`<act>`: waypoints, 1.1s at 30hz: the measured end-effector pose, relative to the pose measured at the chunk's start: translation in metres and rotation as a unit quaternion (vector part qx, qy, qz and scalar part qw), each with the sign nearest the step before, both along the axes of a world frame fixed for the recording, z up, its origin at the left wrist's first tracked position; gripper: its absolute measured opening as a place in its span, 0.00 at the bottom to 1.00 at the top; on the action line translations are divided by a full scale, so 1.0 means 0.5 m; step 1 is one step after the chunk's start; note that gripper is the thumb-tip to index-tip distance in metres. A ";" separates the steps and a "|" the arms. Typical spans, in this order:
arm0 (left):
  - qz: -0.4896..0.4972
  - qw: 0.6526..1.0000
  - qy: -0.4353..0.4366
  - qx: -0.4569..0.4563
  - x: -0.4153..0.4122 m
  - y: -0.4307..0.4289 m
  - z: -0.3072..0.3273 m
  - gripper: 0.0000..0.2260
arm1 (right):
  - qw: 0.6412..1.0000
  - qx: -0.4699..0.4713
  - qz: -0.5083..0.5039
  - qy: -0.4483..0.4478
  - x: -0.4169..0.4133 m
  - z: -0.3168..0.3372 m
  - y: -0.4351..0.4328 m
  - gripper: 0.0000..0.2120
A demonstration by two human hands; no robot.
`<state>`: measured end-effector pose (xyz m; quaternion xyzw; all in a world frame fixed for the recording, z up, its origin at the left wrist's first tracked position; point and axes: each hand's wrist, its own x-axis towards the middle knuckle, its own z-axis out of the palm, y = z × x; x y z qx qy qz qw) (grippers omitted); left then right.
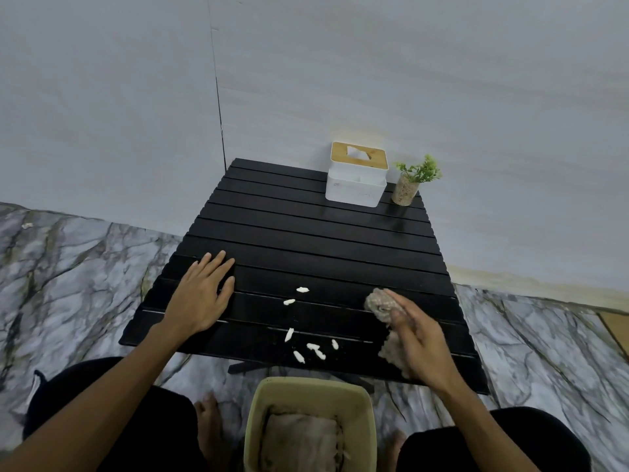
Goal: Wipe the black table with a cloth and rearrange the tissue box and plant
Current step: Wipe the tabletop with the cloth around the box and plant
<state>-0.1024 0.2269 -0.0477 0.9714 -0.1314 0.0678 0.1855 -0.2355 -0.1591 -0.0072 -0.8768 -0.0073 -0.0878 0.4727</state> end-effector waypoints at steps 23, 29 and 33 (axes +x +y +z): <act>-0.002 1.000 -0.004 0.007 -0.008 -0.005 0.001 0.28 | 0.998 -0.060 0.008 -0.014 -0.022 -0.047 0.088 0.23; 0.002 1.000 -0.004 0.007 -0.008 -0.005 0.001 0.27 | 0.977 -0.132 -0.162 0.042 0.138 -0.059 0.017 0.21; 0.004 1.000 -0.005 0.007 -0.008 -0.007 0.001 0.26 | 0.984 -0.167 -0.052 0.017 0.218 -0.054 0.088 0.19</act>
